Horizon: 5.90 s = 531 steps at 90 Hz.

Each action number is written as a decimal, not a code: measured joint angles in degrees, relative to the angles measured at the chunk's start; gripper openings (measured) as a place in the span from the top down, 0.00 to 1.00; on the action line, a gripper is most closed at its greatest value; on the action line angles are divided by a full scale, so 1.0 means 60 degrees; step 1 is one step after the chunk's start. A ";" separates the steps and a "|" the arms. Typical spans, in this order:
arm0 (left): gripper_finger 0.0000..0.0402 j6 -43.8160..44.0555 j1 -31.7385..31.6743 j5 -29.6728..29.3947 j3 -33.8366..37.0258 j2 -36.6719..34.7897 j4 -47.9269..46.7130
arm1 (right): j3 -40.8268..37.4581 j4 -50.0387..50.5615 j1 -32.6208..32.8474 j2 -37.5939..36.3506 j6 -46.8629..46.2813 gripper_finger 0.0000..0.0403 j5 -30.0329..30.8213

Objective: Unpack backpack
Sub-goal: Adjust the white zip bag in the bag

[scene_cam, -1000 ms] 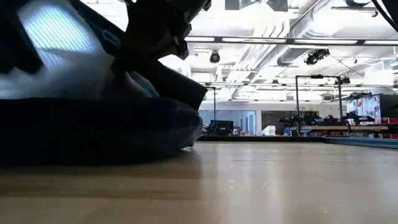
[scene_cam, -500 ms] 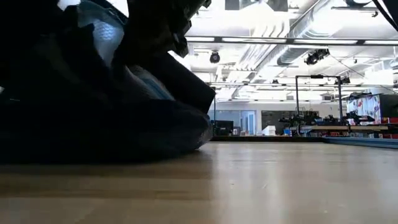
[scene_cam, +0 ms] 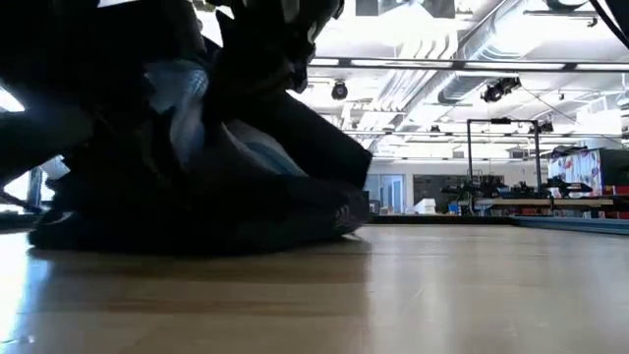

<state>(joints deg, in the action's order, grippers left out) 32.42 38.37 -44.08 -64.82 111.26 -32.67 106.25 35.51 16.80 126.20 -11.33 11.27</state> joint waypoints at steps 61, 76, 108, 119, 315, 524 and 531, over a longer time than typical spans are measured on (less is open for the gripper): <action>1.00 -0.2243 0.1425 -0.1370 -0.1938 -0.0197 0.0042 | -0.1741 -0.0173 -0.0122 -0.0045 0.2793 1.00 0.0309; 1.00 -0.2453 0.1750 -0.2183 -0.2366 -0.0197 0.0018 | -0.1891 0.0238 -0.0202 -0.0066 0.2974 1.00 0.0346; 1.00 -0.2067 0.1803 -0.2273 -0.2561 -0.0197 -0.0041 | -0.1764 0.0499 -0.0036 -0.0068 0.3007 1.00 0.0504; 1.00 -0.2004 0.1796 -0.2280 -0.2565 -0.0197 -0.0044 | -0.1509 0.0843 0.0012 -0.0056 0.2964 0.93 0.0530; 1.00 -0.4237 0.1829 -0.1969 -0.2517 -0.0175 0.1622 | 0.1370 0.5181 0.0550 0.0243 0.2472 0.53 0.0557; 1.00 -0.4646 0.1821 -0.0484 -0.2264 -0.0142 0.1200 | -0.4952 -0.5742 0.0970 -0.2383 0.2488 0.84 -0.3664; 1.00 -0.4500 0.1803 -0.0574 -0.2262 -0.0142 0.1151 | -0.4950 -0.5811 0.0957 -0.2394 0.2706 0.89 -0.3924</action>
<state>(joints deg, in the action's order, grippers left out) 5.42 49.19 -47.52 -78.39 110.41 -25.76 76.55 0.64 22.55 111.83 4.91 -12.27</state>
